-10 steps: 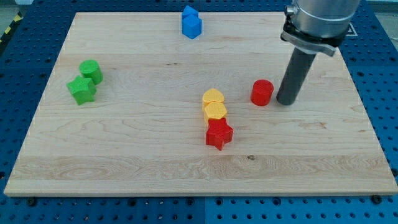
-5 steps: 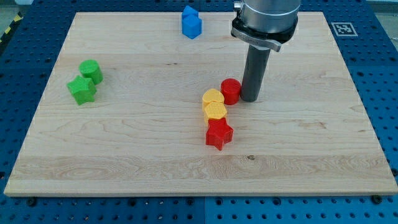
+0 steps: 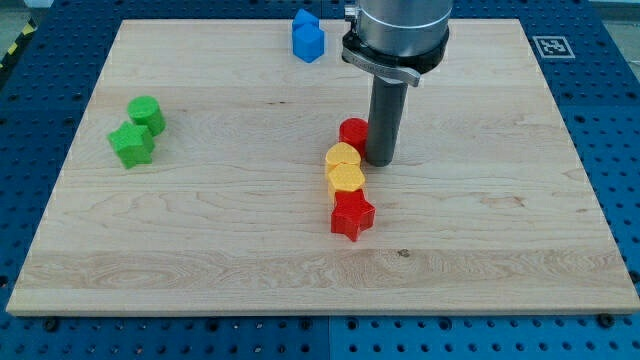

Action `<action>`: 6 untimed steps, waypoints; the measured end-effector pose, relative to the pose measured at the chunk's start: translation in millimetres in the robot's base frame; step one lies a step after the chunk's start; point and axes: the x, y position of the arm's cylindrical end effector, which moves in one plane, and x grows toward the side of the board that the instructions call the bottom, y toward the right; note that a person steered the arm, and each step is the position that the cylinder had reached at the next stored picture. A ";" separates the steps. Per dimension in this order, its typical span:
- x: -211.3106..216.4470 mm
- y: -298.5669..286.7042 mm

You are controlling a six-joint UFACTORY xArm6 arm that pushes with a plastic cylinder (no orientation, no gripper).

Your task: Push the red circle to the center

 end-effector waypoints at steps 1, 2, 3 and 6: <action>0.7 -0.2; 0.7 -0.2; 0.7 -0.8; 0.8 -0.8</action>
